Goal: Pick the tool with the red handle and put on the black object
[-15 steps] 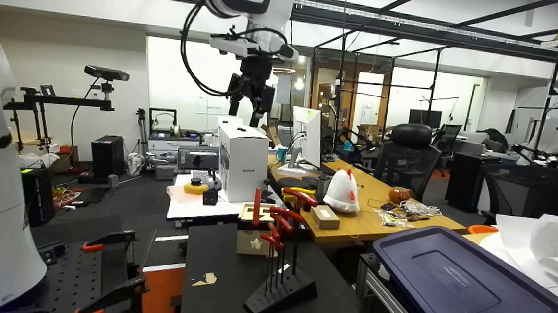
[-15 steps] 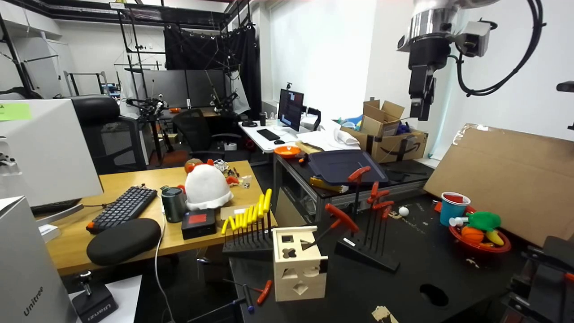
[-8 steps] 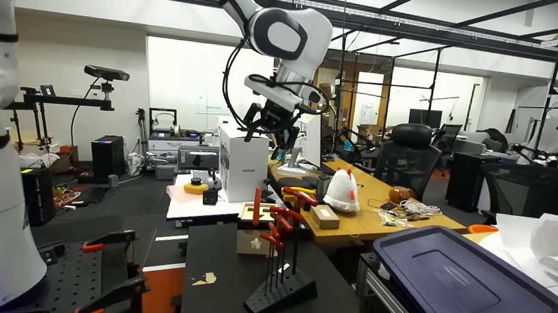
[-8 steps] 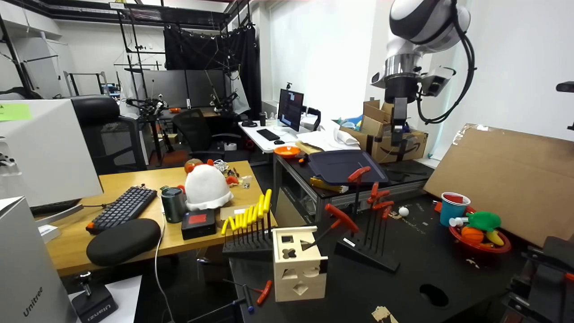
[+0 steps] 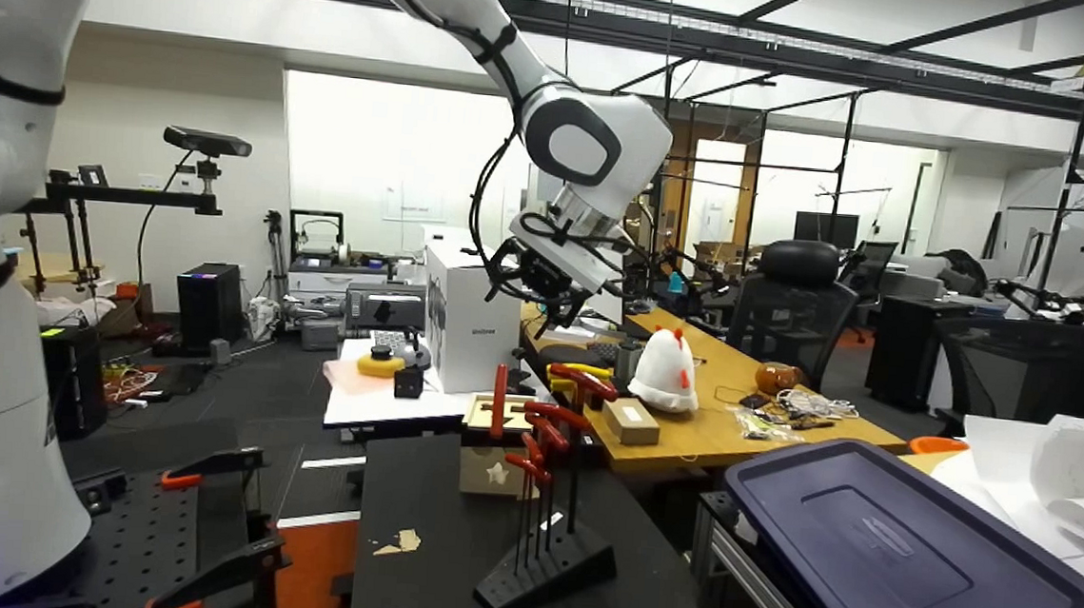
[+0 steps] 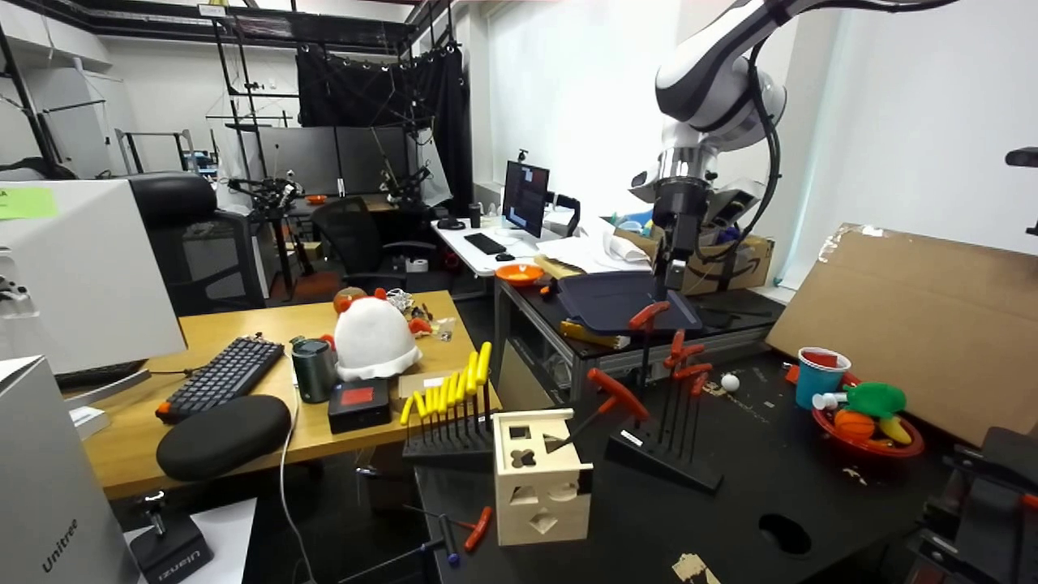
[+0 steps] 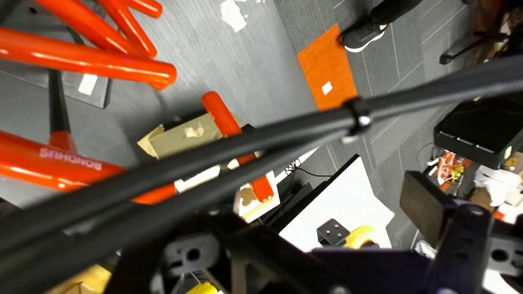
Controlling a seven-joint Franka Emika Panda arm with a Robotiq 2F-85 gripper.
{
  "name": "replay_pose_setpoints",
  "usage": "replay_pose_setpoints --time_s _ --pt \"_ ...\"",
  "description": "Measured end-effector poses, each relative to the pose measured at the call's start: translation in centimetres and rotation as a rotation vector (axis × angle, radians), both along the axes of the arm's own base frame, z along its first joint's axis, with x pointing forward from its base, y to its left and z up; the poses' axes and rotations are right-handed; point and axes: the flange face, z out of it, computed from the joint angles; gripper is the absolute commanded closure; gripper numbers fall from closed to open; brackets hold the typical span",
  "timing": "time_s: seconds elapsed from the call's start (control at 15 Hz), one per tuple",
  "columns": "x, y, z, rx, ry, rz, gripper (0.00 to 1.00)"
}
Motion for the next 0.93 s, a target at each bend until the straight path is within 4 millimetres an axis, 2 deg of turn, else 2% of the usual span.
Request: replay_pose_setpoints --time_s 0.2,0.33,0.47,0.8,0.93 --pt "1.2 0.3 -2.3 0.064 -0.015 0.050 0.00" --pt "1.8 0.5 -2.9 0.075 -0.017 0.066 0.00" --pt "2.5 0.6 -2.5 0.066 -0.030 0.082 0.00" --pt "5.0 1.2 0.6 0.014 -0.060 0.183 0.00" --pt "5.9 1.7 0.0 0.009 -0.049 0.204 0.00"
